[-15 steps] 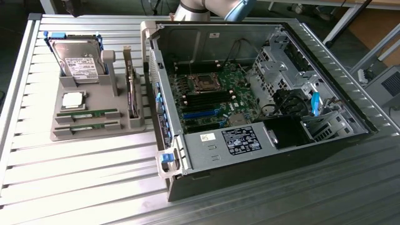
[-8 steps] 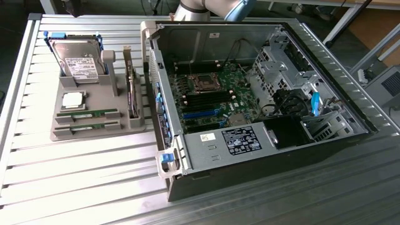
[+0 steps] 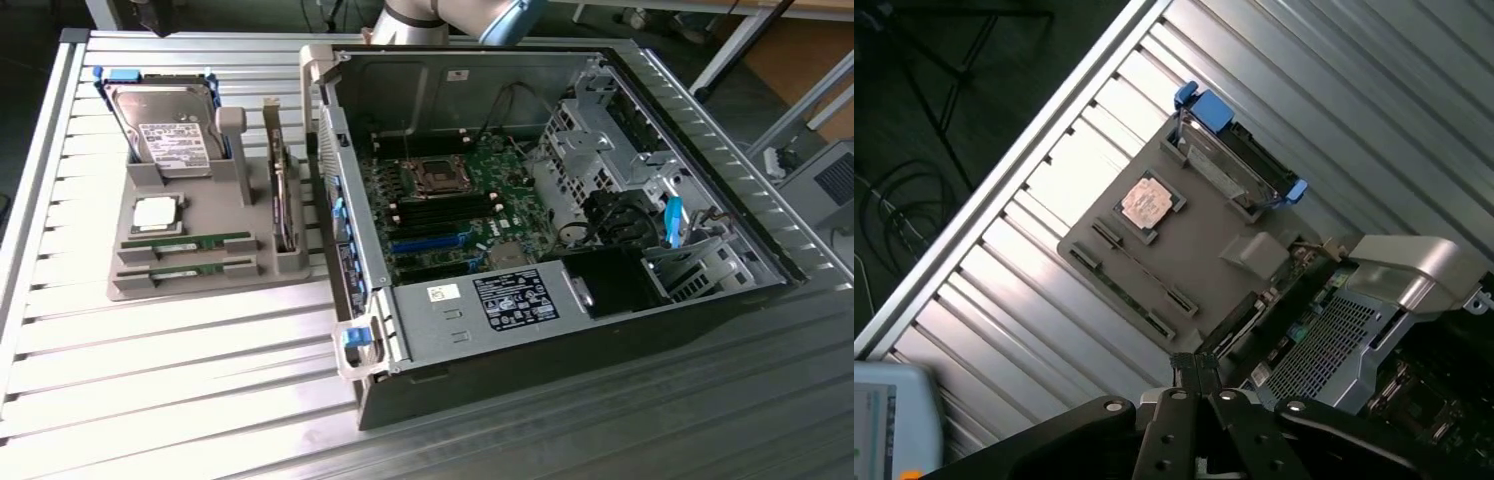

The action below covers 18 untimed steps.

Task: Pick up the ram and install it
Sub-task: 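Pick up the ram and move it above insertion slot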

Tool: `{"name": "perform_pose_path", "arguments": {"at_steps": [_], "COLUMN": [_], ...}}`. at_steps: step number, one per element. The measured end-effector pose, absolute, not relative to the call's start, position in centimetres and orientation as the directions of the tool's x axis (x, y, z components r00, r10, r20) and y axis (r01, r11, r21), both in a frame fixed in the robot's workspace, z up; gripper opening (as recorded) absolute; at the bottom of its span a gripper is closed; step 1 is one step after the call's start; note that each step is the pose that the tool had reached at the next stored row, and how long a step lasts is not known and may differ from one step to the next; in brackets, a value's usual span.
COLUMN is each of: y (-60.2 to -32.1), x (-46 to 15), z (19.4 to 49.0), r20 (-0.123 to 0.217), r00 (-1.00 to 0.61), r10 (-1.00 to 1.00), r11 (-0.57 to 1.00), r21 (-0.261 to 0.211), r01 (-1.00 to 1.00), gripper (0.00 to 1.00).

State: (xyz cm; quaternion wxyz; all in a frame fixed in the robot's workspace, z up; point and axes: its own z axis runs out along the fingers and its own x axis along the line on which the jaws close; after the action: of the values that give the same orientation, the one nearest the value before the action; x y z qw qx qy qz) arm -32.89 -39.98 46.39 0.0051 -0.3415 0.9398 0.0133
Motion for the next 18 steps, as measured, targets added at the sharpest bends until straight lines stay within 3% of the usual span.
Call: {"name": "perform_pose_path", "arguments": {"at_steps": [18], "y": [-39.98], "x": [-32.89], "z": [46.39], "r20": [-0.015], "r00": [-0.683], "r10": [-0.730], "r11": [0.683], "r21": [0.018], "r01": [-0.730], "gripper": [0.09]}}
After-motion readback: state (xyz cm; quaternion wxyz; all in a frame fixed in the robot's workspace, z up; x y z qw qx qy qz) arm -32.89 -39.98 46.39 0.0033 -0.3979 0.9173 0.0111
